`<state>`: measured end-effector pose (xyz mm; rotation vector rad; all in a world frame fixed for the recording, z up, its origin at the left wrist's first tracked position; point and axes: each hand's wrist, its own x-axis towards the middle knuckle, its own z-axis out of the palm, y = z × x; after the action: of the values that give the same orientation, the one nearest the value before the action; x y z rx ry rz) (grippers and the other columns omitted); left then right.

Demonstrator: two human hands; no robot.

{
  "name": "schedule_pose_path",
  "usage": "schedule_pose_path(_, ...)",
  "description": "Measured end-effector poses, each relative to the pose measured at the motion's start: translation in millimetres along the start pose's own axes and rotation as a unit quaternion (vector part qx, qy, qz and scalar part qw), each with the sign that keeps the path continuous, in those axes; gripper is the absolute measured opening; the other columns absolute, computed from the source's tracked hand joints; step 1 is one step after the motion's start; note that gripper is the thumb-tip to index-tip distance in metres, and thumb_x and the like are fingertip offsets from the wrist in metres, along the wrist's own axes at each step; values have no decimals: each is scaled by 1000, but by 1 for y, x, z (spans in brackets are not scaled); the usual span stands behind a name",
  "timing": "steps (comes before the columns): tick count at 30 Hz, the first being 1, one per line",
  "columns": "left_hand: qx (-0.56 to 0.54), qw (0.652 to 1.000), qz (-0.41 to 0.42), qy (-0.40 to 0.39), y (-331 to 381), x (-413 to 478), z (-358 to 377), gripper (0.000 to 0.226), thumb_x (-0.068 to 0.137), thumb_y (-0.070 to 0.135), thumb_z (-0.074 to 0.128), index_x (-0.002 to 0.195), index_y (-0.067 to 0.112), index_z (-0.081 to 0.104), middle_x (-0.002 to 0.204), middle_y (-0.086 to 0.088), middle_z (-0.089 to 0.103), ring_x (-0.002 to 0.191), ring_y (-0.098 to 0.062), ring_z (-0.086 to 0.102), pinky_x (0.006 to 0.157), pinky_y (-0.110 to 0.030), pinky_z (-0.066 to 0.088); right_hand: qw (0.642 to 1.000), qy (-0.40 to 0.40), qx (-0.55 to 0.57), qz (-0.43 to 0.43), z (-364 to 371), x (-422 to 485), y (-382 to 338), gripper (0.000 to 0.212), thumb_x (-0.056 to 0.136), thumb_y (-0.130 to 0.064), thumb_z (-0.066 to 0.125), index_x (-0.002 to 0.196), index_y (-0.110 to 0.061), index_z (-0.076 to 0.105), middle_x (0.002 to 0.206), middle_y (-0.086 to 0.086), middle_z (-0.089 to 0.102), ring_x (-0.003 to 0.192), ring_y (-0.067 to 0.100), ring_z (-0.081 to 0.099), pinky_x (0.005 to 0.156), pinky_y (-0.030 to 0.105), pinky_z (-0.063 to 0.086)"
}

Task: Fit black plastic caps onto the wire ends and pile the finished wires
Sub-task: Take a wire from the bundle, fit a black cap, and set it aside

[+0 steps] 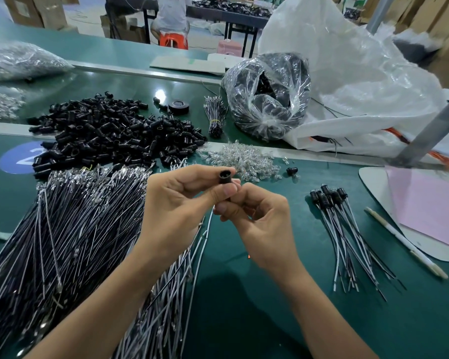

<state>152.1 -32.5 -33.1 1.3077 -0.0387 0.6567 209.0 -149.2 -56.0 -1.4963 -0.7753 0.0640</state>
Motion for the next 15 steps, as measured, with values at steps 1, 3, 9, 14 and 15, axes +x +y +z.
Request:
schedule_pose_path(1, -1, 1000, -2, 3, 0, 1, 0, 26, 65, 7, 74, 91, 3, 71, 84, -11, 76, 78, -20, 74, 77, -27, 58, 1000, 0, 0, 3, 0, 0, -1, 18, 81, -1, 69, 74, -17, 67, 67, -7, 67, 63, 8, 61, 67, 20, 49)
schedule_pose_path(3, 0, 1000, -7, 11, 0, 1, 0, 26, 66, 9, 74, 91, 3, 72, 84, -11, 76, 78, -20, 74, 76, -25, 58, 1000, 0, 11, 12, -1, -1, -3, 16, 81, -5, 70, 73, -19, 67, 68, -1, 69, 63, 11, 63, 67, 26, 52)
schedule_pose_path(9, -10, 999, -19, 30, 0, 1, 2, 14, 76, 15, 71, 89, 14, 76, 80, -10, 76, 79, -22, 74, 65, -28, 60, 998, 20, 60, 13, 3, -5, -11, 14, 83, -13, 69, 72, -5, 65, 68, 9, 69, 64, 13, 67, 66, 23, 53)
schedule_pose_path(14, -54, 995, -59, 63, -3, -1, 4, 19, 67, 28, 80, 85, 21, 78, 79, -10, 75, 79, -26, 73, 72, -47, 54, 998, 60, 25, 6, 17, -10, -9, 15, 84, -13, 68, 70, -10, 66, 65, -1, 67, 66, 29, 68, 63, 39, 57)
schedule_pose_path(15, -61, 994, -65, 69, -4, -2, 4, 20, 66, 27, 80, 84, 20, 78, 78, -10, 75, 79, -27, 73, 77, -50, 51, 998, 63, 17, 3, 18, -10, -9, 14, 85, -13, 68, 70, -10, 67, 65, 0, 68, 66, 29, 68, 63, 40, 57)
